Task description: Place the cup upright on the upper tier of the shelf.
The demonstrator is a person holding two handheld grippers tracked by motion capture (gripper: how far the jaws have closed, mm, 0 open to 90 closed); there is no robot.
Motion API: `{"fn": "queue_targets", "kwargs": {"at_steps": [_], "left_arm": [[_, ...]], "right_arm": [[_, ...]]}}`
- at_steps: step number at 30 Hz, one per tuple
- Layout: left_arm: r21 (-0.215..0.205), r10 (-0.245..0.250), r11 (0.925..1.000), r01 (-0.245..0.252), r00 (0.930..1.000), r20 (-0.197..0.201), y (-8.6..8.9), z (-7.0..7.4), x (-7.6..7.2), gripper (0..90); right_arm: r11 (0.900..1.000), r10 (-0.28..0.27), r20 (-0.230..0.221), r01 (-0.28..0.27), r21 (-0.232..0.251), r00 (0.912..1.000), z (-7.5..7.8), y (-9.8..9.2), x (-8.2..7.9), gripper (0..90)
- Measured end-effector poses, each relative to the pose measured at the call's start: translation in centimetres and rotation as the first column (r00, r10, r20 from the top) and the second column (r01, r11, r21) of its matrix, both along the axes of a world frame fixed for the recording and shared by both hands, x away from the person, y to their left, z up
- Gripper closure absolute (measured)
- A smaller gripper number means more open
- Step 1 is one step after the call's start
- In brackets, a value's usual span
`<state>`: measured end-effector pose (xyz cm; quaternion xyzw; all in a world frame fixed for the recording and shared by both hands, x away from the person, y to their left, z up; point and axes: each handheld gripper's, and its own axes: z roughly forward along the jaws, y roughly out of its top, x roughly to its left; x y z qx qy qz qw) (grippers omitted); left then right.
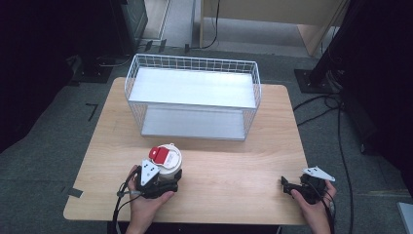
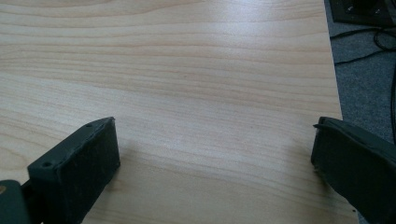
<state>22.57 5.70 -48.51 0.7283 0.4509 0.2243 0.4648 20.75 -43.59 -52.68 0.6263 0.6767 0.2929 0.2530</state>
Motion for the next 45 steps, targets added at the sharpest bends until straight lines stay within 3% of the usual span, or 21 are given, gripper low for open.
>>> {"fn": "queue_targets", "kwargs": {"at_steps": [6,13,14,22,30,32,43,44,45], "left_arm": [[0.008,0.016,0.9998,-0.016,0.9980,0.061,-0.4,-0.2,-0.2,11.9],[0.006,-0.032,0.9995,0.031,0.9943,0.102,-0.5,-0.4,-0.2,13.0],[0.000,-0.036,0.9993,0.037,0.9919,0.122,-0.6,-0.3,-0.3,13.0],[-0.043,-0.036,0.9982,0.042,0.9891,0.143,-0.5,0.2,-0.4,13.1],[-0.065,-0.031,0.9968,0.047,0.9738,0.225,-0.5,2.7,-0.3,13.2],[-0.059,-0.029,0.9972,0.046,0.9650,0.261,-0.7,3.7,0.1,13.2],[-0.068,-0.016,0.9968,0.041,0.9425,0.334,-1.3,6.8,2.1,13.1],[-0.075,-0.008,0.9965,0.036,0.9371,0.349,-1.4,7.4,2.5,13.1],[-0.075,-0.008,0.9965,0.036,0.9371,0.349,-1.4,7.4,2.5,13.1]], "right_arm": [[1.000,0.000,0.000,0.000,-0.001,1.0000,0.0,0.0,0.0,0.8],[1.000,0.000,0.000,0.000,-0.001,1.0000,0.0,0.0,0.0,0.8],[1.000,0.000,0.000,0.000,-0.001,1.0000,0.0,0.0,0.0,0.8],[1.000,0.000,0.000,0.000,0.000,1.0000,0.0,0.0,0.0,0.8],[1.000,0.000,0.000,0.000,0.000,1.0000,0.0,0.0,0.0,0.8],[1.000,0.000,0.000,0.000,0.000,1.0000,0.0,0.0,0.0,0.8],[1.000,0.000,0.001,0.000,0.000,1.0000,0.0,0.0,0.0,0.8],[1.000,0.000,0.001,0.000,0.000,1.0000,0.0,0.0,0.0,0.8],[1.000,0.001,0.001,-0.001,-0.001,1.0000,0.0,0.0,0.0,0.8]]}}
